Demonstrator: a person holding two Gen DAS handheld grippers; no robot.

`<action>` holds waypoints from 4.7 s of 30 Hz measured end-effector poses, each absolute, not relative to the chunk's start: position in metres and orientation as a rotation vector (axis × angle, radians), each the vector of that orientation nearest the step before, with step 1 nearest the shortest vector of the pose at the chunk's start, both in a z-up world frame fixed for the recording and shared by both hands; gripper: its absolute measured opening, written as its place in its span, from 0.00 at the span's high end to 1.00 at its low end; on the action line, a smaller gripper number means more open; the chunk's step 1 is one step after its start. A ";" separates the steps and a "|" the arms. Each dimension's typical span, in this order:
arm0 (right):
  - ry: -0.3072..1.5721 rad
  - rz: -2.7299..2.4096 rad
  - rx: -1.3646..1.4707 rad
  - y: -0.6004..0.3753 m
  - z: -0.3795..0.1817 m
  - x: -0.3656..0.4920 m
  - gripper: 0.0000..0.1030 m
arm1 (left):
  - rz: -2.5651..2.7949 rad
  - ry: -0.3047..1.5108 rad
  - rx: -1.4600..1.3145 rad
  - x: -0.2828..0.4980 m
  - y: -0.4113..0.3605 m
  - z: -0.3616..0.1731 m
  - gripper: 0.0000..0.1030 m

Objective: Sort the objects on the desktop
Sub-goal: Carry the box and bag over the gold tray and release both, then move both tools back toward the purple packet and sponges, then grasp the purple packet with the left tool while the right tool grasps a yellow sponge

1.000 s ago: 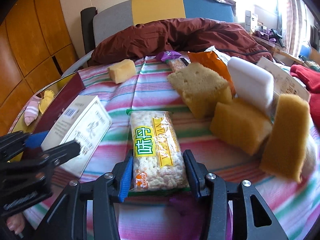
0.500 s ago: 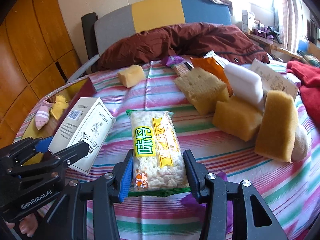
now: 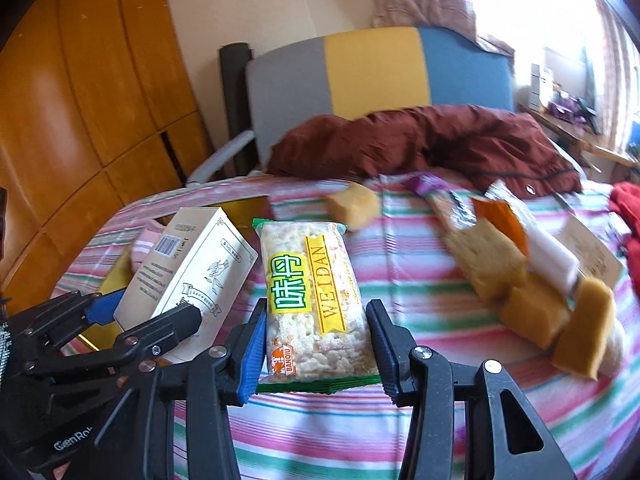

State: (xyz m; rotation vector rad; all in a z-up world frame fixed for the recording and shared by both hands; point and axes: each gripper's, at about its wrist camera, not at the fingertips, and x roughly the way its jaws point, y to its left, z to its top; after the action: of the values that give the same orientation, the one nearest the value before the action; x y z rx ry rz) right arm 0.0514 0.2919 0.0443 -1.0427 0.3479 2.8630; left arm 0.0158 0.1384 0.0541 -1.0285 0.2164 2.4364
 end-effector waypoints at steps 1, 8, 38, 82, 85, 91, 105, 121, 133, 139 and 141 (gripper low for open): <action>0.343 2.877 -1.046 0.286 0.047 0.047 0.53 | 2.450 0.205 -1.031 0.013 0.130 0.057 0.52; 0.312 2.964 -1.115 0.239 0.057 0.008 0.53 | 2.565 0.153 -1.075 -0.017 0.071 0.060 0.52; 0.383 2.968 -1.467 0.127 0.017 -0.140 0.53 | 2.635 0.111 -1.457 -0.093 -0.028 -0.009 0.50; 0.416 2.874 -1.164 0.217 0.051 -0.018 0.11 | 2.757 0.023 -1.325 -0.060 -0.005 0.023 0.50; 0.338 2.839 -1.109 0.218 0.049 -0.001 0.10 | 2.709 0.027 -1.284 -0.042 0.009 0.026 0.50; 0.464 2.800 -1.044 0.247 0.042 0.038 0.10 | 2.607 0.105 -1.202 -0.007 0.051 0.028 0.50; 0.402 2.518 -0.990 0.343 0.025 0.128 0.17 | 2.338 0.309 -1.111 0.060 0.166 0.014 0.50; 0.639 2.499 -1.057 0.389 -0.022 0.143 0.46 | 2.293 0.315 -1.156 0.078 0.185 0.000 0.50; 0.472 2.581 -0.890 0.374 0.001 0.145 0.32 | 2.292 0.340 -1.154 0.082 0.188 -0.001 0.50; 0.480 2.427 -0.760 0.433 0.008 0.164 0.32 | 2.242 0.379 -1.181 0.085 0.204 -0.008 0.50; 0.511 2.389 -0.757 0.456 0.006 0.167 0.32 | 2.229 0.381 -1.180 0.085 0.211 -0.007 0.50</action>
State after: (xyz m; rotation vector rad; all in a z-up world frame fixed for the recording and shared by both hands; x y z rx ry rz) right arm 0.1667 0.4560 0.0057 -0.7569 0.5112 2.3893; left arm 0.0852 0.2107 -0.0074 -1.1802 0.3814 2.2293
